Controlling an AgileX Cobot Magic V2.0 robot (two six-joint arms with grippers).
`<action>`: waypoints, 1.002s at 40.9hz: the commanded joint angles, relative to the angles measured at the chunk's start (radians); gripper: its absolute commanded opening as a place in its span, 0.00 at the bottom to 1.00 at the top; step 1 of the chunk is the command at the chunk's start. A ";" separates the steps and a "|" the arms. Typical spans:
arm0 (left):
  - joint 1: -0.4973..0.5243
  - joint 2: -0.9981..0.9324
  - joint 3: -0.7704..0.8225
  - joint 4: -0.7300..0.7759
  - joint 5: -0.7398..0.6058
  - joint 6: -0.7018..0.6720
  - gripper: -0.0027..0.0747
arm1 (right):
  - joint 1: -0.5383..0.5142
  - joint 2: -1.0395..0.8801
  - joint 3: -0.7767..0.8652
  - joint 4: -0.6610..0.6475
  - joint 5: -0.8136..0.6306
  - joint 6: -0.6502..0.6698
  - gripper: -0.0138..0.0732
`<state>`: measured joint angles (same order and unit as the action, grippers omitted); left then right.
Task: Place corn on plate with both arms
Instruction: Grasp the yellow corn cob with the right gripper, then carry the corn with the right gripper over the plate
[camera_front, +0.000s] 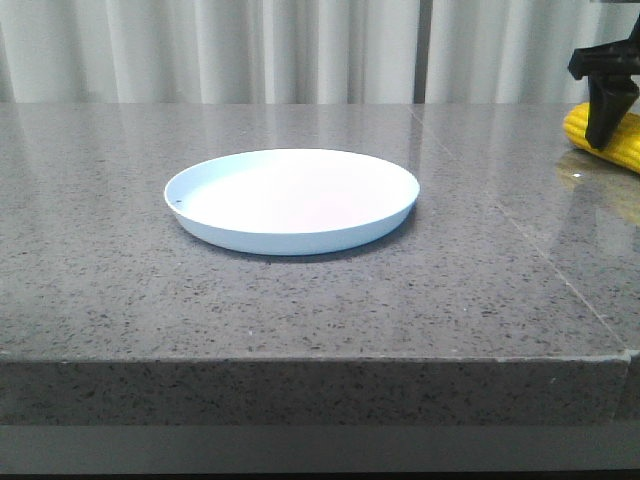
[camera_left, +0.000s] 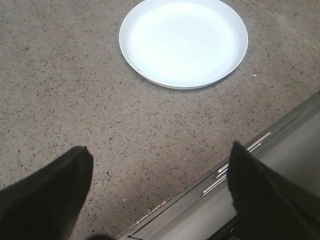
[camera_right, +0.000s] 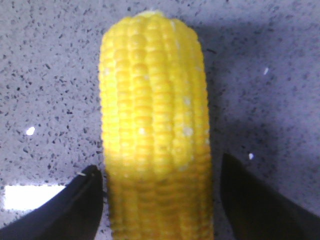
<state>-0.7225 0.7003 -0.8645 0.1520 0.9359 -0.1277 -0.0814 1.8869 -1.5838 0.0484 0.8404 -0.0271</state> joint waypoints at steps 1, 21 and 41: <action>-0.007 -0.002 -0.028 0.001 -0.064 -0.010 0.74 | -0.004 -0.044 -0.039 0.010 -0.031 -0.012 0.70; -0.007 -0.002 -0.028 0.001 -0.064 -0.010 0.74 | 0.002 -0.081 -0.043 0.056 0.018 -0.051 0.46; -0.007 -0.002 -0.028 0.001 -0.064 -0.010 0.74 | 0.392 -0.288 -0.044 0.151 0.045 -0.101 0.46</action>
<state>-0.7225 0.7003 -0.8645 0.1520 0.9359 -0.1277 0.2305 1.6527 -1.5953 0.1813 0.9136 -0.1167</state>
